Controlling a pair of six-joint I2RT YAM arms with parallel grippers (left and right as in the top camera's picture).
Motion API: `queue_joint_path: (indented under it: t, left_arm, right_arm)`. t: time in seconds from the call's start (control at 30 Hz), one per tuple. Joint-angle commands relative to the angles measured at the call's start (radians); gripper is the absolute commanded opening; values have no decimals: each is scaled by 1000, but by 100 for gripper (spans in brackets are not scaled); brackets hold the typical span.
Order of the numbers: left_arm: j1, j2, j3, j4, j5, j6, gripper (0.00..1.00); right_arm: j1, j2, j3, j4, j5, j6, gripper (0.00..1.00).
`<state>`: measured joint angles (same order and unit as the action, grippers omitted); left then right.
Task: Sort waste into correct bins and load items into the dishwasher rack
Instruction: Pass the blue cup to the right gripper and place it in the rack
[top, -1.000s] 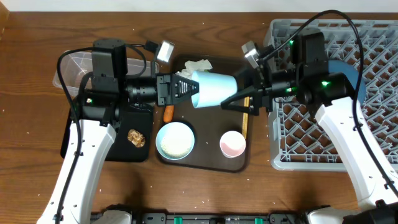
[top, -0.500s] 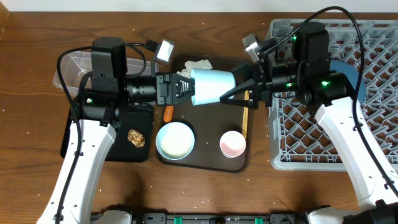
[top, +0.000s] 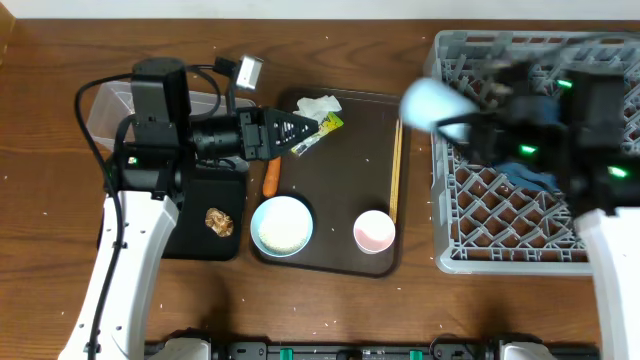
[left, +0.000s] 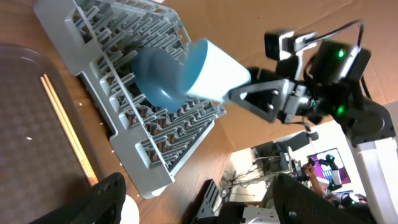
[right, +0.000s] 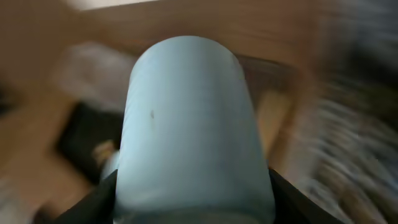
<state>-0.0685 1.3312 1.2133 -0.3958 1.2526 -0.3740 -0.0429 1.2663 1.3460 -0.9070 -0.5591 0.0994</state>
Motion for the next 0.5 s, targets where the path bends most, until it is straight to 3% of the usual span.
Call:
queue_joint_path:
  t: [0.0, 0.27, 0.47]
  left_arm:
    - [6, -5, 10, 2, 7, 2, 76]
    - [6, -5, 10, 1, 8, 1, 76]
    - [5, -5, 10, -6, 8, 2, 76]
  right_arm:
    - [-162, -53, 4, -84, 314, 84, 39]
    - [-567, 7, 4, -253, 510, 203, 38]
    - [-708, 96, 4, -232, 510, 241, 40]
